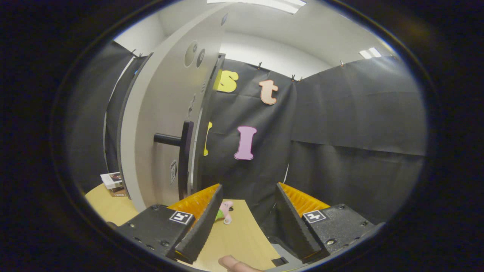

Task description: Open the shoe cabinet door, grab the shoes and put them into the shoe cabinet, then close the shoe cabinet door.

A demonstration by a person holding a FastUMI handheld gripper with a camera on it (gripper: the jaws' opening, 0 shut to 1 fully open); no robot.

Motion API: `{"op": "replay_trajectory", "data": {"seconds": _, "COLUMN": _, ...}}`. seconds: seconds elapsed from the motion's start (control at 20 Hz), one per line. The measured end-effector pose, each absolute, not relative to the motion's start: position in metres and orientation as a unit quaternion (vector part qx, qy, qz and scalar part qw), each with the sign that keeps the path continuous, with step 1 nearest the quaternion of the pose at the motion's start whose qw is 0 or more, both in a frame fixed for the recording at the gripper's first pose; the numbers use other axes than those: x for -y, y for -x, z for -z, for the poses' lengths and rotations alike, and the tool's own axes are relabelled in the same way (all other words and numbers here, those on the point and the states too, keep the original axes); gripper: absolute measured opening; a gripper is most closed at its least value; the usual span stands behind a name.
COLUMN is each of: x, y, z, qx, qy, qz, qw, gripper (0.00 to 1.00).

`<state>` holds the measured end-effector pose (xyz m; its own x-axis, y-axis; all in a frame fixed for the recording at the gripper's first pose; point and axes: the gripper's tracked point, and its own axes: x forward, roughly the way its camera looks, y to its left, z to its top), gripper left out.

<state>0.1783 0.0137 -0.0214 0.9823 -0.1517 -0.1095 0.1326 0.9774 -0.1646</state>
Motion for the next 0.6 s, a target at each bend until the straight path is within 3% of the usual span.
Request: {"op": "replay_trajectory", "data": {"seconds": 0.6, "x": -0.110, "y": -0.174, "z": 0.033, "qx": -0.095, "qy": 0.019, "qz": -0.052, "qw": 0.994, "gripper": 0.90}}
